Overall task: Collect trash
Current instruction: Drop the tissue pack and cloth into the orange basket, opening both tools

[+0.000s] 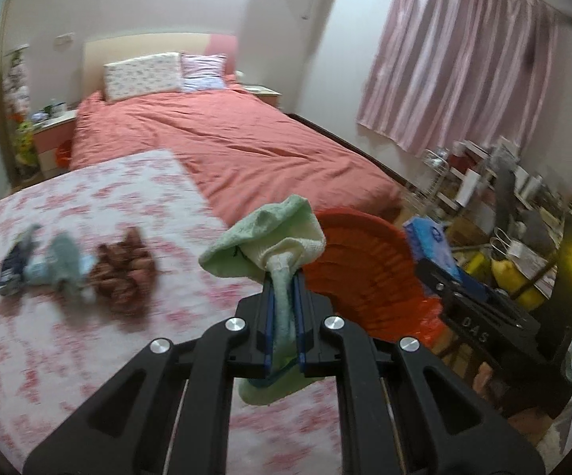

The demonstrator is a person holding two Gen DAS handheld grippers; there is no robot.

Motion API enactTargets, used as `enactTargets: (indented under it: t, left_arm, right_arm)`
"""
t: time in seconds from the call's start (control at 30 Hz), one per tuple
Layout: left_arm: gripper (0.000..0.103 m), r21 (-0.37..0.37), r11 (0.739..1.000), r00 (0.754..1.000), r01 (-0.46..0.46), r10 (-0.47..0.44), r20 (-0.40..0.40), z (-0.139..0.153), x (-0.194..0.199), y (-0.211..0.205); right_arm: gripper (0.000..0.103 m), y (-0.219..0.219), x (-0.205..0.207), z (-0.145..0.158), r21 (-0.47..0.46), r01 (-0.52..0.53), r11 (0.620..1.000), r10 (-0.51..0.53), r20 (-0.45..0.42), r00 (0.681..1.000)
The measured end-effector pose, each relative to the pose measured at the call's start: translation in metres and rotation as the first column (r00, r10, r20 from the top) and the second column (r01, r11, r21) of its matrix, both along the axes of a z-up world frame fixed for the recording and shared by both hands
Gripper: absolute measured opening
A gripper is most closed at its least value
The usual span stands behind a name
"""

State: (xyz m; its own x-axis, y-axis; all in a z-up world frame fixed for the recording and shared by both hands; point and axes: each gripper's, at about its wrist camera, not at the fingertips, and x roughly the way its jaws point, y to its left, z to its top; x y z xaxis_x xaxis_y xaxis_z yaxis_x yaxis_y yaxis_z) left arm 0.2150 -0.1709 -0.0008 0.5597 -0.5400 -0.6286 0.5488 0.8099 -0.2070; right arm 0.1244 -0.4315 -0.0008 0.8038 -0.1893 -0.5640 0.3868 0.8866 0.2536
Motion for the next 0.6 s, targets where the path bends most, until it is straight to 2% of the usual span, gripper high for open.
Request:
enactTargets:
  t: [0.3,0.4,0.5,0.6]
  left_arm:
    - [0.012,0.028,0.994,0.994,0.109,-0.108,-0.033,-0.021,0.016,-0.086]
    - [0.036,0.037,0.994,0.993,0.104,-0.102,-0.059,-0.031,0.025,-0.098]
    - [0.039,0.065,0.994,0.994,0.091,-0.087,-0.066,-0.041,0.030,-0.101]
    - [0.045,0.097,0.993,0.996,0.061,-0.055,-0.067,-0.050,0.036,-0.095]
  right_arm:
    - [0.051,-0.047,0.010,-0.012,0.097,0.026,0.995,-0.029,0.024,0.999]
    - [0.054,-0.060,0.011,-0.016,0.132,0.027,0.991,-0.032,0.030,0.999]
    - [0.059,-0.066,0.014,-0.021,0.129,0.038,0.991,-0.041,0.018,0.999]
    - [0.064,-0.066,0.013,-0.026,0.119,0.045,0.992,-0.045,0.000,0.999]
